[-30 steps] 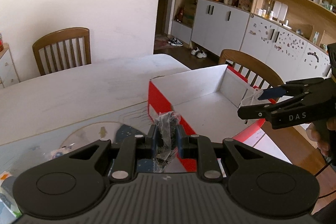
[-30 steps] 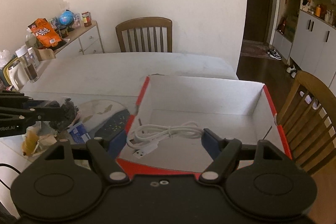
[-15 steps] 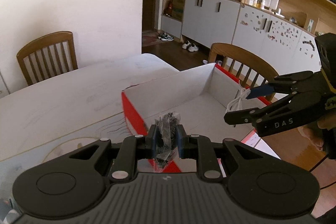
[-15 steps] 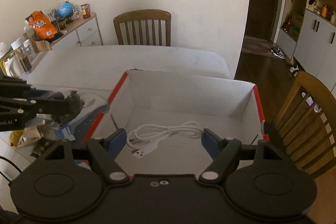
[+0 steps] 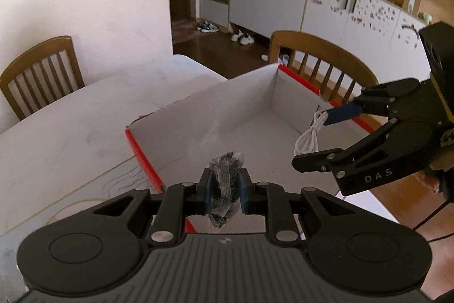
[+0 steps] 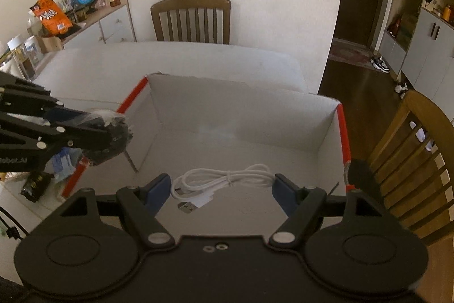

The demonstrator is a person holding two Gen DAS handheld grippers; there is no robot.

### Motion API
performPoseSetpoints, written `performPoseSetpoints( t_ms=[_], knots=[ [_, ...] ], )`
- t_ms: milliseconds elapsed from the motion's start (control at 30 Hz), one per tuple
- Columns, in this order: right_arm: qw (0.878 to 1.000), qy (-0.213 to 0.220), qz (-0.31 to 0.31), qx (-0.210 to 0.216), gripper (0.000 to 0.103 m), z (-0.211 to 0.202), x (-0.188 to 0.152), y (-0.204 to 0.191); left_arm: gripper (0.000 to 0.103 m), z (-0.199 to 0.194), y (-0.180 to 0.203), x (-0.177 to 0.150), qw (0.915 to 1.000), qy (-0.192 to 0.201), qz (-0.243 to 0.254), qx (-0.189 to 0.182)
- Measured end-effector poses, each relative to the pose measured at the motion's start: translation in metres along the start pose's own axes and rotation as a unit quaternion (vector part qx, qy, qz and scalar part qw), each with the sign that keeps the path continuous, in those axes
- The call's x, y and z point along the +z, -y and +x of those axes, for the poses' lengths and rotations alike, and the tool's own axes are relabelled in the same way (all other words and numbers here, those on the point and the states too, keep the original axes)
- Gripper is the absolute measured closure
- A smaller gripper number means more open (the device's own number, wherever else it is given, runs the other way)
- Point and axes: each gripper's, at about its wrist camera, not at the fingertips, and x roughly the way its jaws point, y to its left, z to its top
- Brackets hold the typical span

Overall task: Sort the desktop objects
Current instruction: 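Lower the dark wrapped item into the red box and open left gripper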

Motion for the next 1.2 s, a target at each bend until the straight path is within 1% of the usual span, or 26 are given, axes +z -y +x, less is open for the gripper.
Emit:
performPoseSetpoints(
  t_ms=[267,333,667,967,1200],
  knots=[
    [0.999,-0.032,-0.023,0.006,0.025,0.022,0.001,0.007,0.085,0.036,0.004,0.009,0.9986,-0.043,0.03,-0.002],
    [0.999,-0.04,-0.033,0.006,0.025,0.028,-0.001,0.009,0.085,0.044,0.006,0.011,0.9977,-0.055,0.038,-0.009],
    [0.994,-0.093,-0.051,0.016,0.025,0.058,-0.005,0.015,0.085,0.084,0.015,0.012,0.9892,-0.117,0.087,-0.019],
    [0.991,-0.119,-0.052,0.016,0.025,0.069,-0.006,0.018,0.085,0.103,0.021,0.003,0.981,-0.159,0.108,-0.028],
    [0.989,-0.137,-0.061,0.019,0.025,0.076,-0.003,0.016,0.085,0.107,0.017,-0.003,0.9757,-0.185,0.114,-0.032]
  ],
)
